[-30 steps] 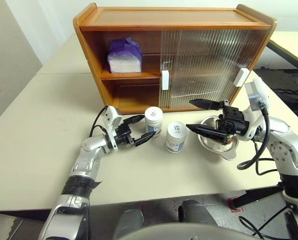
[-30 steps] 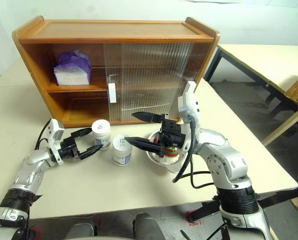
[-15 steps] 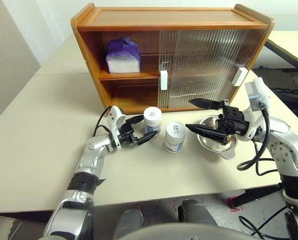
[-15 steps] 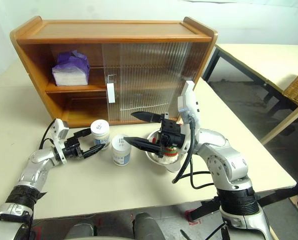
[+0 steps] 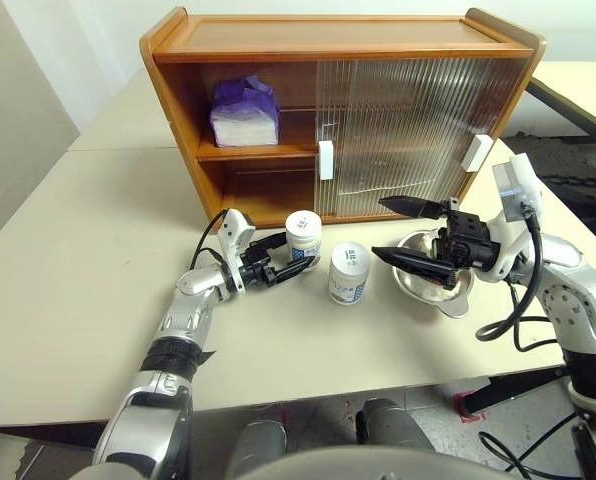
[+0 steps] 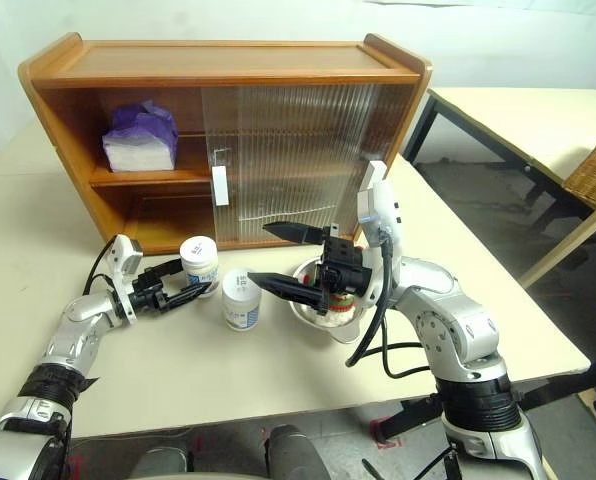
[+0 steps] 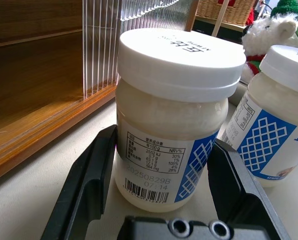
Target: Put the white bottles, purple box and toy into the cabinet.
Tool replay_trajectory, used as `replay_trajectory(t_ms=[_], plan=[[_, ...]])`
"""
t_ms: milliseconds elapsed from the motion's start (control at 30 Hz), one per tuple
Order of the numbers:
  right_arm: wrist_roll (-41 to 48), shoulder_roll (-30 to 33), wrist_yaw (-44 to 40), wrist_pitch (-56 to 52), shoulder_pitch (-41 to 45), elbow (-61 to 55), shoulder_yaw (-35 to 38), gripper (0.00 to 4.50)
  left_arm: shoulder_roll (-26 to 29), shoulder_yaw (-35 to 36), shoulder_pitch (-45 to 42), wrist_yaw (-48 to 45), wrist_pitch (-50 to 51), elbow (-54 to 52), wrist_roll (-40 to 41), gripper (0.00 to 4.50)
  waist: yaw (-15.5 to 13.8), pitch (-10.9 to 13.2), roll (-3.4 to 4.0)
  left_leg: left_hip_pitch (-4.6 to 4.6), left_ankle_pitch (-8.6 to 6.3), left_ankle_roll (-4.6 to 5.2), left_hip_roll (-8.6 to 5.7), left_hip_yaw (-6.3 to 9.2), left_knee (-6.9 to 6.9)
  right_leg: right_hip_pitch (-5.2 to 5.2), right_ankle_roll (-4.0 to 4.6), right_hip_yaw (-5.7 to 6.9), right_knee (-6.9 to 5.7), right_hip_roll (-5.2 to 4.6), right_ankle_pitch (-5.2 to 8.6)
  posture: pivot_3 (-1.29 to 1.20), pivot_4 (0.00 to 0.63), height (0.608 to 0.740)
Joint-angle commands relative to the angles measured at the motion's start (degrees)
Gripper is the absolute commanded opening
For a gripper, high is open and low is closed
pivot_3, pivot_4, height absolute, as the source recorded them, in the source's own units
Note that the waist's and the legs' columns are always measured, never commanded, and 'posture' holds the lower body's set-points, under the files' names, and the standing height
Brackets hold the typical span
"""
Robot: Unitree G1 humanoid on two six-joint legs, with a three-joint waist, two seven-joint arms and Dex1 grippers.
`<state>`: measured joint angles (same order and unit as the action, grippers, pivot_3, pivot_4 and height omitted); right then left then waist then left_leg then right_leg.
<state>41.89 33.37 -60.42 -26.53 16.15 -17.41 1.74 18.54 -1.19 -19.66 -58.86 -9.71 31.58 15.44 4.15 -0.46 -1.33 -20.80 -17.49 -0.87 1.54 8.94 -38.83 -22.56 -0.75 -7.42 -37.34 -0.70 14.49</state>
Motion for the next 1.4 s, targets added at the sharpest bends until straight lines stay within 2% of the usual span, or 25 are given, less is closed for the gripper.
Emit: replay_trajectory(t_ms=[33,133,367,500,767,967,1400], plan=[[0.2,0.5,0.1,-0.4,-0.1,-0.4,0.7,4.5,-0.5,-0.1,-0.9,0.4,0.1,-0.5,-0.2,3.05,0.0,0.0,0.0,-0.01,0.02,0.03,0.0,0.0,0.0,0.0,-0.01,0.0,0.0,0.0,-0.01,-0.19,0.0,0.74],[0.1,0.4,0.0,-0.3,0.0,-0.3,0.5,4.5,-0.7,1.2,-0.7,2.8,1.6,-2.9,0.6,3.05,0.0,0.0,0.0,-0.03,0.04,0.06,0.0,0.0,0.0,0.0,-0.07,0.0,0.0,0.0,-0.04,-0.18,0.0,0.74],[-0.1,-0.1,-0.4,-0.2,0.6,0.6,-0.2,4.5,0.2,5.9,4.8,12.5,9.0,-17.9,3.5,3.05,0.1,0.0,0.0,-0.1,0.06,0.08,0.0,-0.01,0.05,-0.03,-0.21,0.05,0.04,0.01,0.02,-0.16,0.0,0.74],[-0.2,-0.3,-1.1,-0.1,1.5,1.6,-0.5,4.5,0.0,8.1,5.6,18.4,13.1,-21.1,3.7,3.05,-0.1,0.0,0.0,-0.09,0.06,0.07,0.0,-0.02,0.06,-0.03,-0.21,0.04,0.05,0.0,0.02,-0.14,0.0,0.74],[-0.5,-0.8,-1.9,-0.1,2.3,2.5,-1.0,4.5,-0.9,9.5,0.8,28.1,13.6,-17.1,1.1,3.05,-1.2,0.0,-0.01,-0.06,0.16,0.01,0.0,-0.02,0.02,-0.01,-0.09,0.03,0.04,0.0,-0.08,-0.13,0.0,0.74],[-0.6,-1.0,-1.7,0.2,1.6,2.0,-0.9,4.5,-2.8,8.5,-1.9,31.9,12.4,-13.9,-0.8,3.05,-1.5,0.0,-0.01,-0.08,0.19,-0.06,-0.01,-0.02,0.01,0.0,-0.05,0.0,0.05,0.0,-0.11,-0.14,0.0,0.74],[-0.4,-0.8,-0.9,0.0,0.7,0.7,-0.6,4.5,-7.5,7.7,-9.2,43.8,4.7,0.5,-8.2,3.05,-1.2,0.0,-0.04,-0.06,0.26,-0.06,-0.01,-0.02,-0.07,0.03,-0.27,-0.01,0.06,0.0,-0.23,-0.16,0.0,0.74]])
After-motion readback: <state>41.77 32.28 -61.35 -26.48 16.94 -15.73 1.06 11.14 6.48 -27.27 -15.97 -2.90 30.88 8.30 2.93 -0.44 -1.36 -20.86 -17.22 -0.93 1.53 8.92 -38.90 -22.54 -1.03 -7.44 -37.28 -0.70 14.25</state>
